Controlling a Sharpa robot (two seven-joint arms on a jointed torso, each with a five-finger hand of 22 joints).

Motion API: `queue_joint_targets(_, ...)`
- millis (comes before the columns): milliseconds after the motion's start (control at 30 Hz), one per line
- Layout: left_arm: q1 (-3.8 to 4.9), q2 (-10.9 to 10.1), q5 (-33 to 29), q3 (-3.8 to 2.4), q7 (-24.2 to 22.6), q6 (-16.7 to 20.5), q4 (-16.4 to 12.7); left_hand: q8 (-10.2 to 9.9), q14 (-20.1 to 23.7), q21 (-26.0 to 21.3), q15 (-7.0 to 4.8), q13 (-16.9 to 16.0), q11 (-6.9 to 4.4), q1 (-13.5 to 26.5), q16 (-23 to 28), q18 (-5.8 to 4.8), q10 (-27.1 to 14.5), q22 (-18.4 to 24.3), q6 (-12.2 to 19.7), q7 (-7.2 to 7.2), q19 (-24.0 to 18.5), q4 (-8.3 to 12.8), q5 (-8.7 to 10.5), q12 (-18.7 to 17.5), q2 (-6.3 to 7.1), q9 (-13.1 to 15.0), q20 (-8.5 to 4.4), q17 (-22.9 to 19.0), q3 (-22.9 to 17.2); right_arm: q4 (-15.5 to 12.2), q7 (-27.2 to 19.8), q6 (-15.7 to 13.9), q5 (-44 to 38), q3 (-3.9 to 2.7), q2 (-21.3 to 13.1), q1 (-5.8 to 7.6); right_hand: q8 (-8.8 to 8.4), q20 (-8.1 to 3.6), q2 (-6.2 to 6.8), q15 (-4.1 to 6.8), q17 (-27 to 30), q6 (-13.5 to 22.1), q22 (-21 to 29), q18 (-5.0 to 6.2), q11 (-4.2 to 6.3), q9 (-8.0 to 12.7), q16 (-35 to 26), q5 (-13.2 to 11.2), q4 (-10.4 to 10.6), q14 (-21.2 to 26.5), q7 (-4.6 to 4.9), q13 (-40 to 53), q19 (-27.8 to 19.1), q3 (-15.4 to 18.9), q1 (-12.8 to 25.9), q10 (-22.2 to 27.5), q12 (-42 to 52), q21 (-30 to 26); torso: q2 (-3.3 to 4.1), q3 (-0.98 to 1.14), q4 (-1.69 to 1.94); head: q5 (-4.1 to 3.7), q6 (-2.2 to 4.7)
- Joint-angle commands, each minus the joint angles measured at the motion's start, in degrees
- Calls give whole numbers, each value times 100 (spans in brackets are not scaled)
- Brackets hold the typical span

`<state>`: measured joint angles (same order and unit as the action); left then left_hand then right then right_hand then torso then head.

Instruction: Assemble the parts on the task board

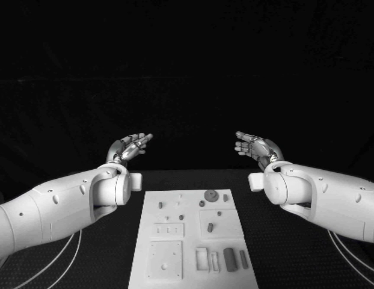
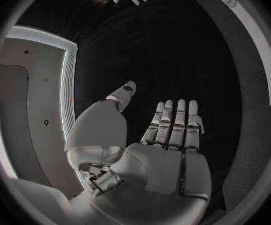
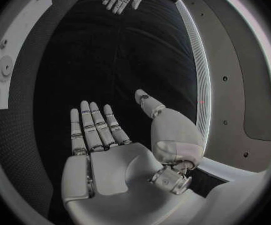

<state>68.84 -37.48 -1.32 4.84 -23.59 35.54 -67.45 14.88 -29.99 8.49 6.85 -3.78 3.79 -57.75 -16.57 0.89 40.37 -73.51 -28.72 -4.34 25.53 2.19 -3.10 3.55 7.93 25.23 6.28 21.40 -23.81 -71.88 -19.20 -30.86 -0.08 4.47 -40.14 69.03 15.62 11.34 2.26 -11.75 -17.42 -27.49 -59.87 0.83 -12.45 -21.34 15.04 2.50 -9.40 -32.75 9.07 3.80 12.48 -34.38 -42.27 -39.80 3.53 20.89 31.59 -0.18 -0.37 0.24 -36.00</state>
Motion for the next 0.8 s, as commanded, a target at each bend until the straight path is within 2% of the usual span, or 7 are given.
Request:
queue_joint_targets(33, 183, 149, -124, 65, 476, -905, 469, 83, -135, 53, 33, -18, 18, -242, -74, -89, 171, -293, -143, -39, 129, 7, -51, 33, 21, 103, 11, 88, -99, 360, 818, 1316, -154, 62, 91, 164, 84, 23, 12, -36, -80, -138, -257, 75, -50, -93, 89, 45, -47, -158, 346, 21, 104, -159, -208, -182, 47, 112, 0, 0, 0, -1, 0)
queue_joint_targets(300, 475, 391, -185, 216, 756, -1388, 1220, 88, -133, 56, 33, -19, 22, -246, -76, -89, 172, -293, -147, -47, 128, 5, -51, 33, 15, 106, 11, 91, -93, 900, 1269, 1982, -202, 190, 227, 426, 168, 14, 41, -46, -137, -195, -320, 101, -52, -131, 176, 44, -238, -246, 341, 31, 164, -184, -426, -314, 71, 110, 0, 0, 0, -1, 0)
queue_joint_targets(400, 500, 412, -191, 229, 779, -1429, 1282, 94, -136, 59, 33, -20, 23, -250, -80, -89, 176, -293, -153, -55, 127, 3, -50, 35, 5, 109, 11, 94, -88, 931, 1295, 2020, -204, 197, 235, 442, 257, 1, 118, -80, -185, -323, -344, 135, -56, -168, 270, 51, -369, -389, 346, 56, 240, -220, -621, -499, 135, 121, 0, 0, 0, -1, 0)
queue_joint_targets(433, 496, 401, -225, 233, 774, -1622, 1293, 104, -159, 68, 37, -23, 33, -258, -96, -89, 188, -293, -162, -71, 131, 1, -50, 40, -13, 115, 7, 105, -75, 1235, 1145, 1957, -1785, 200, 388, 439, 306, 2, 180, -92, -205, -401, -354, 156, -60, -186, 309, 52, -445, -451, 346, 59, 301, -237, -754, -591, 155, 130, 22, 4, -8, 66, -90)
queue_joint_targets(533, 492, 400, -223, 234, 713, -1620, 1293, 161, -272, 117, 47, -46, 101, -286, -166, -89, 314, -294, -251, -168, 191, 5, -50, 90, -76, 140, -26, 142, -40, 1309, 1119, 1932, -2239, 200, 423, 428, 442, -15, 207, -139, -247, -658, -365, 224, -61, -232, 399, 86, -594, -612, 325, 73, 455, -227, -990, -812, 212, 149, 17, 1, -7, 70, -108)
queue_joint_targets(700, 486, 347, -193, 237, 641, -1615, 1250, 423, -1212, 531, 161, -179, 350, -454, -678, 18, 1157, -300, -804, -507, 924, 121, -231, 437, -191, 220, -321, 361, -10, 1489, 1059, 1919, -3369, 200, 522, 356, 621, -36, 277, -30, -342, -1191, -292, 429, 77, -249, 605, 215, -701, -1070, 268, 121, 887, -246, -1381, -1455, 378, 146, 3, -11, -13, 80, -121)
queue_joint_targets(800, 486, 330, -176, 237, 642, -1597, 1228, 568, -1593, 772, 41, -226, 320, -590, -868, 74, 1611, -294, -1130, -527, 1314, 300, -342, 586, -260, 235, -454, 451, -14, 1531, 1054, 1878, -3811, 199, 548, 328, 767, -36, 318, 84, -427, -1594, -237, 549, 196, -328, 709, 446, -720, -1328, 145, 162, 1148, -354, -1653, -1774, 446, 151, 14, -10, -19, 95, -139)
